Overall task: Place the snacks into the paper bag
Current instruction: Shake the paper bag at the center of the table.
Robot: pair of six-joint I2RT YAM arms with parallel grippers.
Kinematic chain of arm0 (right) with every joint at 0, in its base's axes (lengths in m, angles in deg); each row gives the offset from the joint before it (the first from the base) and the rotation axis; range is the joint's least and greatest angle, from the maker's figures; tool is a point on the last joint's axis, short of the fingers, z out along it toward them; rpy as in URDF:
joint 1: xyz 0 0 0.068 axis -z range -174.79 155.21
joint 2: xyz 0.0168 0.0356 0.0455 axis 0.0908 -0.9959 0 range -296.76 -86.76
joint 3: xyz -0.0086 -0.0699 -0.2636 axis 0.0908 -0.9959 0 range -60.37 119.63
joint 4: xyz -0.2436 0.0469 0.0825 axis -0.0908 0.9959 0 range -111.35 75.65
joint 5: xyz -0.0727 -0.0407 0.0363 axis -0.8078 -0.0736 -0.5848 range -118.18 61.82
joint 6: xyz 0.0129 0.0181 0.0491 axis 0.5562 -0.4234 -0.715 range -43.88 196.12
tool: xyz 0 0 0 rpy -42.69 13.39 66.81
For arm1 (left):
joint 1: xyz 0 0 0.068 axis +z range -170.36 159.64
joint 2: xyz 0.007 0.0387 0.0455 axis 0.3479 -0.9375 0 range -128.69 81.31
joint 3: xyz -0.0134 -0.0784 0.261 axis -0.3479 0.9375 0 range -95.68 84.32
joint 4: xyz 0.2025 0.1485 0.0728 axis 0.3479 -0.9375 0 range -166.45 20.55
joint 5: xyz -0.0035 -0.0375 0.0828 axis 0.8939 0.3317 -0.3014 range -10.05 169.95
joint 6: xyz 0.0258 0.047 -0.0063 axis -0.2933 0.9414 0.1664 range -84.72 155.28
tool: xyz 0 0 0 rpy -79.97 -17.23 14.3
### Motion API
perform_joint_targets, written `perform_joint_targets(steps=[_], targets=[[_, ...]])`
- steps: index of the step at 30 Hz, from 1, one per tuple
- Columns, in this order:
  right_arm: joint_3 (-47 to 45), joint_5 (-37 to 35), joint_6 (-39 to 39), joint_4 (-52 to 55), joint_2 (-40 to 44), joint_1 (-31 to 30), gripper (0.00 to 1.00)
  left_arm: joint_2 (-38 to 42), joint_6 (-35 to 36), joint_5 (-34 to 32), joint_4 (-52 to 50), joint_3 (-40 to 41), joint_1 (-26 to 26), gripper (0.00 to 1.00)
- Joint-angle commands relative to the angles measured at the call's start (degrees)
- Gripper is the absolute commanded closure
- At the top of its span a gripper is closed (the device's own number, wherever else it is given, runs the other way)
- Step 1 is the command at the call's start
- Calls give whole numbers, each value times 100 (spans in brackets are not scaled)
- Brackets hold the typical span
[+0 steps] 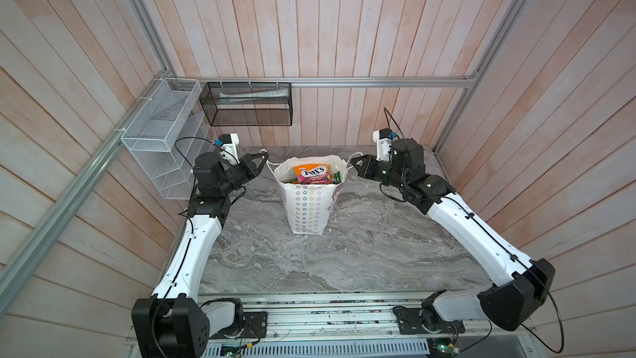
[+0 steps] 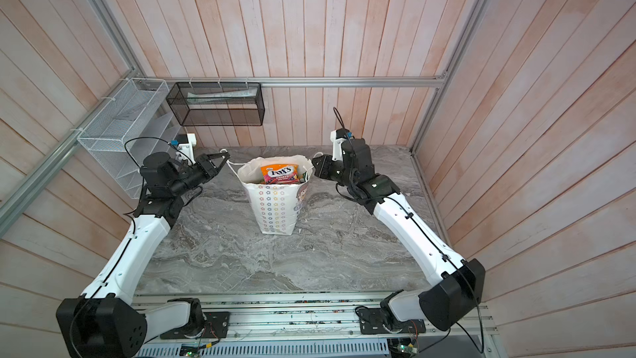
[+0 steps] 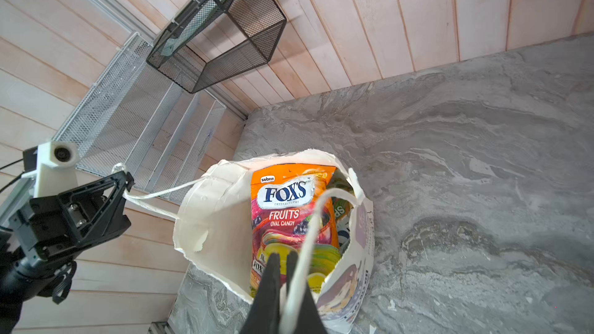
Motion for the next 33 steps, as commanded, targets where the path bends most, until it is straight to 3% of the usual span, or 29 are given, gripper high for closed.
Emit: perform_joint_targets(steps=[1, 10, 16, 19, 21, 26, 29, 33], targets=[[-3, 498, -19, -554, -78, 73, 100, 245, -112, 53, 615, 25, 56, 100], [381, 1159, -5, -889, -243, 399, 100, 327, -130, -22, 562, -186, -227, 100], [543, 1456, 49, -1008, -298, 666, 100, -87, -211, -528, 379, -930, -1185, 100], [648, 1675, -264, -1385, -523, 830, 100, -573, -4, -1111, 336, -1476, -1915, 100], [995, 1930, -377, -1436, -764, 838, 100, -1052, 96, -1079, 198, -2031, -2204, 100], [2275, 2196, -170, -780, -1131, 841, 100, -1604, 304, -1362, -520, -3270, -2255, 100], [2542, 2208, -67, -624, -1024, 839, 100, -1344, 424, -1666, -252, -3174, -2289, 100], [1984, 2393, -140, -853, -695, 826, 100, -1225, 507, -1933, -371, -2872, -2287, 100]])
